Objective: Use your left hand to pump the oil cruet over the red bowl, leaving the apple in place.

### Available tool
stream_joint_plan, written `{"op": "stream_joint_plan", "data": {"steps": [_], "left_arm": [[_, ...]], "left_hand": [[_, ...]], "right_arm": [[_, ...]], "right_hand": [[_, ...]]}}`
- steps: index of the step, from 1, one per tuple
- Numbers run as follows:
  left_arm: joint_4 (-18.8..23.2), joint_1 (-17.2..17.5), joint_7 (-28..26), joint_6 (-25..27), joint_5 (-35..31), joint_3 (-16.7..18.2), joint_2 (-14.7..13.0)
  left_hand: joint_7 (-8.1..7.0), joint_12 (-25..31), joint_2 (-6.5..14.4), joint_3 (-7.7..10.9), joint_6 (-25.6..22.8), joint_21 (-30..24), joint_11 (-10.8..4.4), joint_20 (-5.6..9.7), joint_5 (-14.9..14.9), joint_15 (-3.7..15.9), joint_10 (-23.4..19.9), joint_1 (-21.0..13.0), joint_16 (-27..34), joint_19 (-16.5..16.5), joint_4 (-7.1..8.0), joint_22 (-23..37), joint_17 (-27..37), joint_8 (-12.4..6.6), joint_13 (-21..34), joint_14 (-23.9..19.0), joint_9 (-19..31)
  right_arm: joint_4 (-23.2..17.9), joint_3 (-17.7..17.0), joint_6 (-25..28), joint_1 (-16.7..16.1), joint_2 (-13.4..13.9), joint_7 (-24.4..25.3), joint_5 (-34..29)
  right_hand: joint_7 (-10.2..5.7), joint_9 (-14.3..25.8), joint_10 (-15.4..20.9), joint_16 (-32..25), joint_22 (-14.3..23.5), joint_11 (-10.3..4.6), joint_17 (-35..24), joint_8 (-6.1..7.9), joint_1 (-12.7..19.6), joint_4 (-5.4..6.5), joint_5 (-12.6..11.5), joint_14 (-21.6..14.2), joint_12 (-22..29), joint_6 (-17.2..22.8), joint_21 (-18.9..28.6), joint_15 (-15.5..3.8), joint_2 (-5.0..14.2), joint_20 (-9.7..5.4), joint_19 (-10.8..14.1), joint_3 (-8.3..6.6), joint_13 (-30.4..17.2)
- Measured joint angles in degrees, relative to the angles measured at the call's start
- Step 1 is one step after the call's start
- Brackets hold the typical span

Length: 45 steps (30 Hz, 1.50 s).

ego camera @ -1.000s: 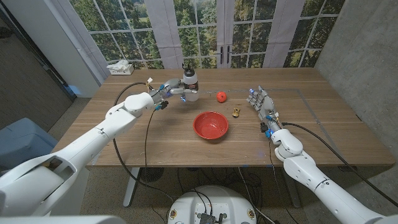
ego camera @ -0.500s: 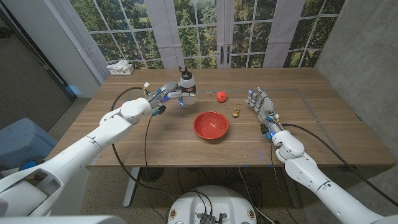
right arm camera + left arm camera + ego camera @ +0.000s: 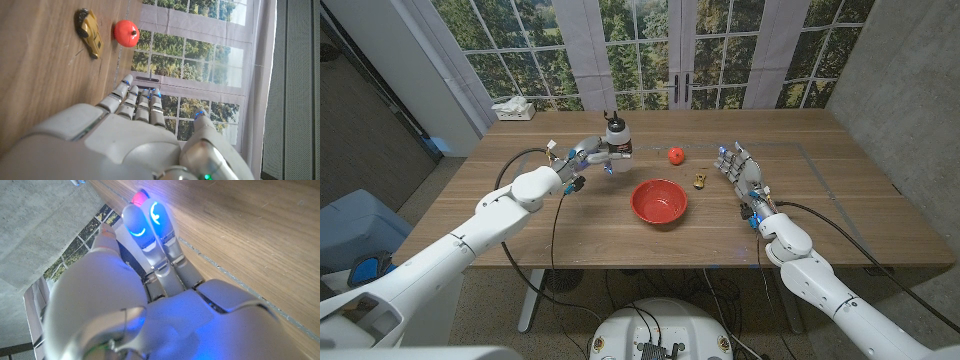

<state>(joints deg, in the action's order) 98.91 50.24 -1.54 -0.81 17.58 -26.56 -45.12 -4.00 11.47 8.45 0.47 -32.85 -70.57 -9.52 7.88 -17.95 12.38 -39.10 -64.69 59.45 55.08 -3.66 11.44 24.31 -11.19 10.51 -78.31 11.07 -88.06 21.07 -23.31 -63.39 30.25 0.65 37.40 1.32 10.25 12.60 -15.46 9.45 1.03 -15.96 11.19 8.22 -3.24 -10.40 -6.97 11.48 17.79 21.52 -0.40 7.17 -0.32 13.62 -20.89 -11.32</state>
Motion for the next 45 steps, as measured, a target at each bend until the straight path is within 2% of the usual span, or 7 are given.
{"op": "stream_joint_plan", "data": {"steps": [17, 23, 37, 45], "left_arm": [[5.3, 5.4, -7.7, 3.1, -1.0, 2.3, 0.1], [7.0, 6.9, -12.0, 5.2, -2.4, 2.8, 0.7], [10.3, 7.8, -17.9, 10.9, -6.2, 2.7, 1.7], [12.0, 7.0, -19.7, 14.5, -9.4, 1.6, 1.7]], "left_hand": [[0.00, -0.2, 0.3, 0.93, 0.0, -0.2, 0.00, 0.00, 0.4, 0.21, 0.0, -0.3, -0.2, 0.0, -0.46, 0.0, 0.3, 0.00, 0.0, -0.2, 0.0], [0.00, -0.2, 0.3, 1.14, 0.0, -0.2, 0.20, 0.00, 0.4, 0.20, -0.2, -0.3, -0.2, 0.0, -0.68, 0.0, 0.1, 0.00, 0.0, -0.2, 0.0], [-0.42, -0.2, 0.4, 1.72, 0.0, -0.2, 0.51, 0.00, 1.4, 0.20, -0.5, -0.2, -0.2, 0.0, -0.76, -0.3, 0.3, 0.00, 0.0, -0.6, 0.0], [-0.42, -0.2, 0.9, 2.81, 0.0, -0.2, 0.51, 0.00, 1.6, 0.20, -0.5, 0.2, -0.2, 0.0, -0.52, 0.2, 0.3, 0.00, 0.0, -0.6, 0.0]], "right_arm": [[-1.3, -0.2, -0.7, -1.3, 0.7, -0.1, -0.2], [-1.4, -0.2, -0.7, -1.3, 0.7, -0.4, -0.2], [-0.5, -0.2, -1.3, -0.6, 0.4, -0.9, -0.2], [0.3, -0.2, -1.9, -0.4, -0.1, -1.1, -0.1]], "right_hand": [[0.00, 0.0, 0.0, 0.2, 0.0, -0.01, 0.0, 0.00, 0.0, 0.00, 0.0, 0.0, 0.0, 0.0, -0.6, 0.00, 0.00, 0.42, 0.4, 0.00, 0.0], [0.00, 0.0, 0.0, 0.2, 0.0, -0.01, 0.0, 0.00, 0.0, -0.07, 0.0, 0.0, 0.0, 0.0, -0.5, 0.00, 0.00, 0.42, 0.4, 0.08, 0.0], [0.00, 0.0, 0.0, 0.2, 0.0, -0.01, 0.0, 0.00, 0.0, -0.40, 0.0, 0.0, 0.0, 0.0, -1.0, 0.00, 0.00, 0.42, 0.4, 0.09, 0.0], [0.00, 0.0, 0.2, 0.2, 0.0, 0.20, 0.3, 0.00, 0.0, -0.40, 0.0, 0.0, 0.0, 0.0, -1.2, 0.00, 0.00, 0.42, 0.4, 0.09, 0.0]]}}
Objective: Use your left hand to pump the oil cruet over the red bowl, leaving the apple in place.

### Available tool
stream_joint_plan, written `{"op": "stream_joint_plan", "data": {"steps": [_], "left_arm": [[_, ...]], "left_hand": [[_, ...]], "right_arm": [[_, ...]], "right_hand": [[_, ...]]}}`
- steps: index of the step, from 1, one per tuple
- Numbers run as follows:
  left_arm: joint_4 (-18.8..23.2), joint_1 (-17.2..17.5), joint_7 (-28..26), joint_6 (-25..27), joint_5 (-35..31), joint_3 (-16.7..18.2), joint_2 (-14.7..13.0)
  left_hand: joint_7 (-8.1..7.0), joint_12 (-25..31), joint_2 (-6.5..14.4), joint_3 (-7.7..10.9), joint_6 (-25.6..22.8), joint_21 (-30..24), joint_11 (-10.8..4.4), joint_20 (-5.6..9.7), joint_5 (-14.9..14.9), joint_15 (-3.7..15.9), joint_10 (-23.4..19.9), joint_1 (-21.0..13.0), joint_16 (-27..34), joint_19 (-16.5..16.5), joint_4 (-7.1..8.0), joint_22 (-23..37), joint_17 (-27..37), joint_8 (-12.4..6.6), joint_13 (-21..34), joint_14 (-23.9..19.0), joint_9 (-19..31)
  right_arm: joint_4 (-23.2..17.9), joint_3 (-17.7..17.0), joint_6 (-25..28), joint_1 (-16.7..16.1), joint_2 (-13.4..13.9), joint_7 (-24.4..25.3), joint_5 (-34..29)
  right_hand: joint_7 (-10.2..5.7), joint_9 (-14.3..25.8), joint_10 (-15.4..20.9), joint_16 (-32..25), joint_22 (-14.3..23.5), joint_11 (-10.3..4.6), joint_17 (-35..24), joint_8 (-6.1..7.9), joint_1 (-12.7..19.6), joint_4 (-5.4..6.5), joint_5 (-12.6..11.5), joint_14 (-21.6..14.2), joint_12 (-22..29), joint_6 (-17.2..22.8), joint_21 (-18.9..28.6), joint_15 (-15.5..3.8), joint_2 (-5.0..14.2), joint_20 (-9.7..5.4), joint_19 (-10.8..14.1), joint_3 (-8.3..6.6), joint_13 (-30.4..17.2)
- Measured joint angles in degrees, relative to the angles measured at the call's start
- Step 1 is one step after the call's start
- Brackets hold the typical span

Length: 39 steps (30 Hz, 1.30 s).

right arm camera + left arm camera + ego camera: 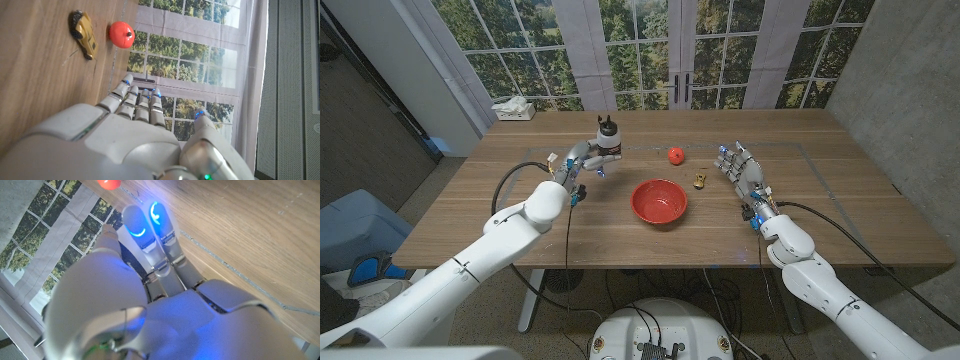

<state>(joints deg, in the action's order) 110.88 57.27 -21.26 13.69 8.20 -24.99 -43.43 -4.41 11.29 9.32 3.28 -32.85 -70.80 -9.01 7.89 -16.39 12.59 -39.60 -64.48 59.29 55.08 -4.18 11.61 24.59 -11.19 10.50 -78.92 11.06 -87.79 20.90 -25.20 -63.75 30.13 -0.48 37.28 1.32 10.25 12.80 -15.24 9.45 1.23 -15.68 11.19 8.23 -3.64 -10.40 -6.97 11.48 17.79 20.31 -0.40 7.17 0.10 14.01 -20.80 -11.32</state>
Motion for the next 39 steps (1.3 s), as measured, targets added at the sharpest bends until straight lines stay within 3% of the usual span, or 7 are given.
{"op": "stream_joint_plan", "data": {"steps": [18, 39], "left_arm": [[4.0, -3.0, -0.8, 7.6, -10.6, -4.1, -1.9], [7.7, -6.0, 0.3, 15.9, -29.9, -10.5, -3.4]], "left_hand": [[-0.93, 0.0, 0.2, 0.81, -0.9, 0.0, -0.22, 0.23, 0.9, 0.00, 0.2, 0.2, 0.0, -0.2, -0.10, 0.3, 0.3, 0.01, 0.0, 0.0, 0.0], [-1.57, -0.2, -0.3, 1.92, -0.9, 0.0, -0.84, -0.10, 1.8, 0.00, 0.2, 1.6, -0.3, -0.5, 0.06, 0.2, 0.3, 0.13, 0.0, 0.0, 0.0]], "right_arm": [[2.3, 0.0, -2.7, -0.5, -1.7, -0.8, 0.8], [4.3, -0.1, -5.7, -1.5, -3.6, -1.5, 1.5]], "right_hand": [[0.27, 0.0, 0.0, 0.0, 0.0, 0.00, 0.0, 0.00, 0.0, 0.01, 0.0, 0.0, 0.0, 0.3, -0.4, 0.00, 0.00, -0.21, 0.2, 0.00, 0.0], [0.31, 0.0, 0.0, 0.2, 0.0, 0.00, 0.0, 0.00, 0.0, 0.01, 0.0, 0.0, 0.0, 0.3, -1.1, 0.00, 0.00, 0.21, 0.6, 0.00, 0.0]]}}
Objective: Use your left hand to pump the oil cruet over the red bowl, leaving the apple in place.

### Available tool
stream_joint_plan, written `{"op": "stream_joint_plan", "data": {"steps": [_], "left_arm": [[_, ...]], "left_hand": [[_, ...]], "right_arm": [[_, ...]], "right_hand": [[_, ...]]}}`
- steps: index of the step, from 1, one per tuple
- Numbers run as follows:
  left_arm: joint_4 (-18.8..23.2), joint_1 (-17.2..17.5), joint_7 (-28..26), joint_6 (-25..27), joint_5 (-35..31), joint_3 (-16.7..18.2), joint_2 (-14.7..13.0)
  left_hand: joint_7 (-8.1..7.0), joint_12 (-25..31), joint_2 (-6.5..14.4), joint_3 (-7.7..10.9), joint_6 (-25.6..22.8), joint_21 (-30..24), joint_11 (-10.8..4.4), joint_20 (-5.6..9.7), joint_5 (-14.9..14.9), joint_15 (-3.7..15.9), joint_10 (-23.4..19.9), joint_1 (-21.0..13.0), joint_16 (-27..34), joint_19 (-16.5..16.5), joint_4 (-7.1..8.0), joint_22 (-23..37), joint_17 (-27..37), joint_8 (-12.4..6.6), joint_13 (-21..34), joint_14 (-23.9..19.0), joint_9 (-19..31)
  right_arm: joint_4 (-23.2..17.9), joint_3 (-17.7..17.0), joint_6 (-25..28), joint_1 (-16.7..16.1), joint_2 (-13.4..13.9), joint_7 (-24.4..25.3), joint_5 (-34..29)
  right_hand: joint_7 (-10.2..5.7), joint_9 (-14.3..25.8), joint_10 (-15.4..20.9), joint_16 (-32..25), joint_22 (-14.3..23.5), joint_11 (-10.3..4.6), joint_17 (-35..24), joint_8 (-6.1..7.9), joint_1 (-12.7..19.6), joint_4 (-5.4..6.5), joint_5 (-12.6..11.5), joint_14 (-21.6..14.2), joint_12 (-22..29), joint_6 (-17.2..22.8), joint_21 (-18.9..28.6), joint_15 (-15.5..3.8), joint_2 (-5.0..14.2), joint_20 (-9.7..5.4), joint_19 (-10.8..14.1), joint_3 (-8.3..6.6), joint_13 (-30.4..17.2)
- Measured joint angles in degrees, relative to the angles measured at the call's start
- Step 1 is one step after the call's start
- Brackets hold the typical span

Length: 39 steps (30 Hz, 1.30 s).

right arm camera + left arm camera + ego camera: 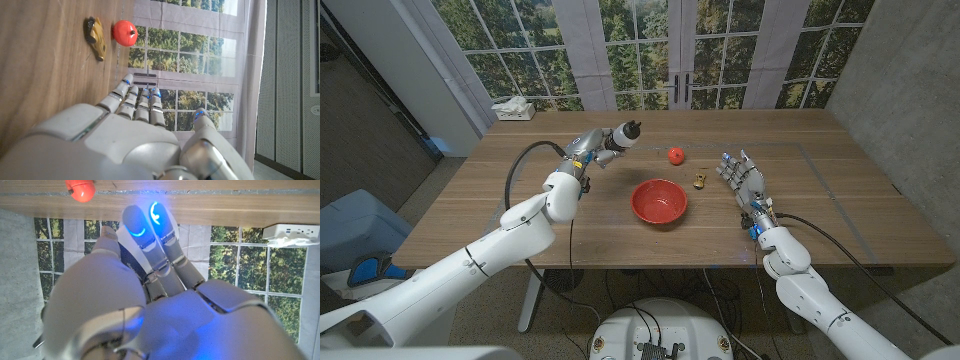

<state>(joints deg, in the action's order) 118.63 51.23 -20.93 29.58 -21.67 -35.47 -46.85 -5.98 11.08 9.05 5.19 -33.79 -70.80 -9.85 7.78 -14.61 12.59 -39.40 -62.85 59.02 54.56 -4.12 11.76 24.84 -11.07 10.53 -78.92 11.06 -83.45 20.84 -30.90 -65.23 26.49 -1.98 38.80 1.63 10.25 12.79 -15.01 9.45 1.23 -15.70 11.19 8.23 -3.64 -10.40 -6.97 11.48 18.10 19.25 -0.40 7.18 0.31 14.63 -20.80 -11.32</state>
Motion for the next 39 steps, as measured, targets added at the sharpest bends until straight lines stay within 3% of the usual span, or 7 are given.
{"op": "stream_joint_plan", "data": {"steps": [20, 39], "left_arm": [[0.9, -1.2, 3.2, 4.5, -20.4, -4.4, 0.2], [1.3, 1.0, 6.3, 7.1, -35.9, -4.5, 0.6]], "left_hand": [[-0.60, -0.1, -0.3, 0.93, 0.6, 0.0, -0.71, 0.00, 0.4, 0.00, 0.5, 1.0, -0.4, 0.0, 0.01, 0.1, 0.3, 0.03, 0.0, 0.0, 0.0], [-1.62, -0.5, -0.8, 2.13, 1.2, 0.0, -2.15, 0.00, 0.9, 0.16, 1.6, 1.5, -0.9, -0.6, -1.20, -0.1, 0.3, 0.04, 0.0, 0.3, 0.0]], "right_arm": [[1.7, 0.1, -1.7, 0.0, -1.4, -0.9, 0.8], [3.4, 0.6, -2.3, 1.0, -2.4, -2.4, 1.3]], "right_hand": [[0.00, 0.0, 0.2, 0.0, 0.0, 0.21, 0.0, 0.00, 0.0, 0.00, 0.0, 0.0, 0.0, 0.0, -0.7, 0.00, 0.00, -0.21, 0.2, 0.00, 0.0], [0.00, 0.0, 0.2, 0.0, 0.0, 0.21, 0.0, 0.00, 0.0, -0.24, 0.0, -0.2, 0.0, 0.0, -1.1, 0.20, 0.00, -0.21, 0.2, 0.24, 0.0]]}}
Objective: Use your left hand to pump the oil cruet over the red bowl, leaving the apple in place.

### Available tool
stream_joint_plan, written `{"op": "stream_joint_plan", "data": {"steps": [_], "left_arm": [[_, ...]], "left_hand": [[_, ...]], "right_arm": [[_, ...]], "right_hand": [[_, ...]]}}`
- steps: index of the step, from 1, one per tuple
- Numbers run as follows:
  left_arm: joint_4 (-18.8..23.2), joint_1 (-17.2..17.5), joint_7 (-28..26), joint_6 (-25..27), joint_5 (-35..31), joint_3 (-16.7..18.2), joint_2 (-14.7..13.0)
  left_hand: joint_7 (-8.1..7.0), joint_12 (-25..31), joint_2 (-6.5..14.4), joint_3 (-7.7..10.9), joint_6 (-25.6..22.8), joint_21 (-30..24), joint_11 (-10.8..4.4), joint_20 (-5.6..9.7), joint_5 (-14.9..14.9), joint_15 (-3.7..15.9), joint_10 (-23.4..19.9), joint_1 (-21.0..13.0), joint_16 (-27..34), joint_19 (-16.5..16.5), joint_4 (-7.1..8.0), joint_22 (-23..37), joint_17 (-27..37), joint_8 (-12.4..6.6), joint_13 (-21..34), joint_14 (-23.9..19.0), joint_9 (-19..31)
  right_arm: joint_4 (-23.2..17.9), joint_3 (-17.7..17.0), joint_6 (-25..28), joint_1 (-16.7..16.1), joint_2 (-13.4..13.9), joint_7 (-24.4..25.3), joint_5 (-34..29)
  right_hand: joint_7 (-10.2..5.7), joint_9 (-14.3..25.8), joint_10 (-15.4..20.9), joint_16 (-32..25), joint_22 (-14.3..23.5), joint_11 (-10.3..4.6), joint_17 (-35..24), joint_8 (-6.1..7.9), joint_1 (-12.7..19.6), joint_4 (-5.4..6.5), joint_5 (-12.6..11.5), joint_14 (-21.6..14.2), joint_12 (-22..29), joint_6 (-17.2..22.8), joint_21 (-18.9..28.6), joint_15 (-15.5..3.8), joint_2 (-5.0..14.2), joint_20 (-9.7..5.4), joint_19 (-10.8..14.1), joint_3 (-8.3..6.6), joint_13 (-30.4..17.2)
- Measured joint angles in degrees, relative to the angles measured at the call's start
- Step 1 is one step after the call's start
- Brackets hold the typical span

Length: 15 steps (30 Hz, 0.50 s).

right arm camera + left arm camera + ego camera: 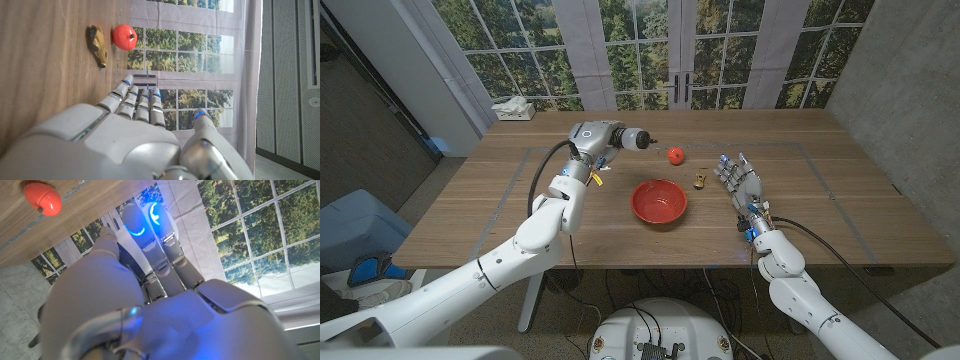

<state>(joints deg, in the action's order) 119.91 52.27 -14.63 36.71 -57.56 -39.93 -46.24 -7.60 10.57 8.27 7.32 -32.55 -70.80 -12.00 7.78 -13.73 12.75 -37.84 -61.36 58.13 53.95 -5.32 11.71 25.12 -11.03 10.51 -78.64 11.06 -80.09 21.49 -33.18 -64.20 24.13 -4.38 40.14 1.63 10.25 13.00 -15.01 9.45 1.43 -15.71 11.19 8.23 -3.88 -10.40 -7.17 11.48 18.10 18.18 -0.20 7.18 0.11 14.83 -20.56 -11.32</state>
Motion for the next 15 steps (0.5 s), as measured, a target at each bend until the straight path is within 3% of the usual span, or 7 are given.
{"op": "stream_joint_plan", "data": {"steps": [15], "left_arm": [[0.3, 2.2, 3.8, -0.2, -8.8, 2.3, -1.8]], "left_hand": [[-0.51, 0.0, -0.3, 0.46, -0.5, -0.7, -0.08, -0.22, 0.0, -0.16, 0.1, 0.3, 0.0, -0.2, -0.49, -0.3, -0.2, 0.01, 0.0, 0.2, 0.0]], "right_arm": [[1.3, 0.5, -0.5, 0.9, -1.0, -1.0, 0.0]], "right_hand": [[0.00, 0.0, 0.0, 0.0, 0.0, 0.00, 0.0, 0.00, 0.0, 0.00, 0.0, 0.0, 0.0, 0.0, -0.5, 0.00, 0.00, -0.11, 0.5, 0.00, 0.0]]}}
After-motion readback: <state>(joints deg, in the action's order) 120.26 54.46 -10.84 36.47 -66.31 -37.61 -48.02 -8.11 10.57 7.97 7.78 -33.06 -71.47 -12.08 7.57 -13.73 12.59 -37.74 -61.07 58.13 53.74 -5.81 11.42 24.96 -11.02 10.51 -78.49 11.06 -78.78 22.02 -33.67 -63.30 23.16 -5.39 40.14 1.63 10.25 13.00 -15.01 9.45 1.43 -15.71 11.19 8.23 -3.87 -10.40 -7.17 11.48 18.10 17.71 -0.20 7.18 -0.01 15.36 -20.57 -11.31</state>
